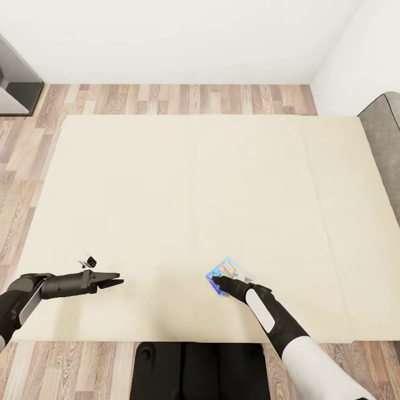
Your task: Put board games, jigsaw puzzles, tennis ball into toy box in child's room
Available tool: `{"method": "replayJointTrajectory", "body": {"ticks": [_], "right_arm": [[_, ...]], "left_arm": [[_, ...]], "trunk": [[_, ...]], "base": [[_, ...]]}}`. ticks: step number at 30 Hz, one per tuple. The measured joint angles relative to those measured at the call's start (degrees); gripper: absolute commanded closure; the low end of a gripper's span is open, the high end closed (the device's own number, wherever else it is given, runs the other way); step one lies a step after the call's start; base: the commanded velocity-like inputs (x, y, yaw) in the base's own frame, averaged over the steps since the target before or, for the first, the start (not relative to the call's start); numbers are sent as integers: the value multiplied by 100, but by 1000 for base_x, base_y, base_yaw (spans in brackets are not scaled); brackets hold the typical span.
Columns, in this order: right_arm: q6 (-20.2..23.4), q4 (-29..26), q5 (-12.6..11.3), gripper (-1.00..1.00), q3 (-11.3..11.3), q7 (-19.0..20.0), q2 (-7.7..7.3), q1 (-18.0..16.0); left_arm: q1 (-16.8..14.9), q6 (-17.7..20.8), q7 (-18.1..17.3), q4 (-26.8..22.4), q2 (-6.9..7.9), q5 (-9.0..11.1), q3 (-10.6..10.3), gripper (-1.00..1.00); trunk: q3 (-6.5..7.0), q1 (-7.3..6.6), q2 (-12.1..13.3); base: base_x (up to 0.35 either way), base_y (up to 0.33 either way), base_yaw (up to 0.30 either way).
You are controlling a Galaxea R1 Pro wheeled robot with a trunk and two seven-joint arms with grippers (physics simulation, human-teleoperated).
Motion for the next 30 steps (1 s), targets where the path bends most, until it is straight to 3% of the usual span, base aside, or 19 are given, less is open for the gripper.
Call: {"method": "replayJointTrajectory", "body": {"ticks": [30], "right_arm": [[0, 0, 0, -100, 3, 2, 0, 0]], "left_arm": [[0, 0, 0, 0, 0, 1, 5, -100]], "trunk": [[0, 0, 0]], "base": [[-7, 47, 0]]}}
